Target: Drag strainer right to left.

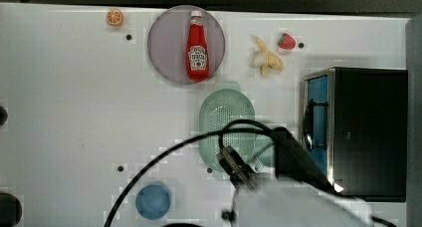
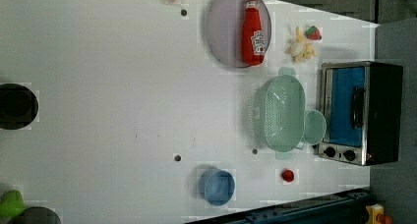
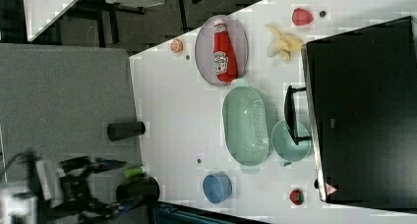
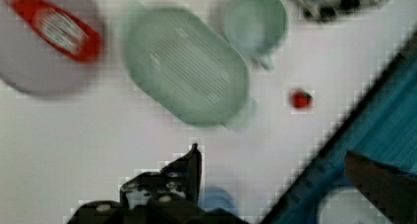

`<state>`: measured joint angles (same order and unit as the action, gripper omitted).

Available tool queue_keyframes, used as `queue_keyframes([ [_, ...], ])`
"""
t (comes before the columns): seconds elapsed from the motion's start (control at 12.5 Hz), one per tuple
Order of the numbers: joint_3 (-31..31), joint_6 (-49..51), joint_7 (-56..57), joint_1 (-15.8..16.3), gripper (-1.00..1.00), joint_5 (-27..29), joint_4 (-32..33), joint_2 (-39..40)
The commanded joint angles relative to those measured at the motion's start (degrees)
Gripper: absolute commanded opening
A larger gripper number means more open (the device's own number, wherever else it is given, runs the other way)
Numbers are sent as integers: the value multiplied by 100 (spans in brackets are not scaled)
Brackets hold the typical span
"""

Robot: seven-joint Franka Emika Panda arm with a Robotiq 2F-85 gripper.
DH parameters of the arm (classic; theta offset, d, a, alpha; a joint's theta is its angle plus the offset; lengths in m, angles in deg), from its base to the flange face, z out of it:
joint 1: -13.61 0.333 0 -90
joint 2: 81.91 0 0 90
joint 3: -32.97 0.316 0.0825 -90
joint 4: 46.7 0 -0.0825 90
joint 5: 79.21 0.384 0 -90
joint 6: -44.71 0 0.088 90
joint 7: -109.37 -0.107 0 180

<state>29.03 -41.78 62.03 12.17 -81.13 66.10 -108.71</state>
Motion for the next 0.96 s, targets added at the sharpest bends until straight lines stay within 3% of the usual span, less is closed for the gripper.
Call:
queue_keyframes([
  [0.08,53,-235,160,-39,100,25,335,587],
  [0.4,56,-1548,-68,-39,100,29,1247,1007],
  [0.96,144,-4477,-2486,-29,100,29,2607,2157],
])
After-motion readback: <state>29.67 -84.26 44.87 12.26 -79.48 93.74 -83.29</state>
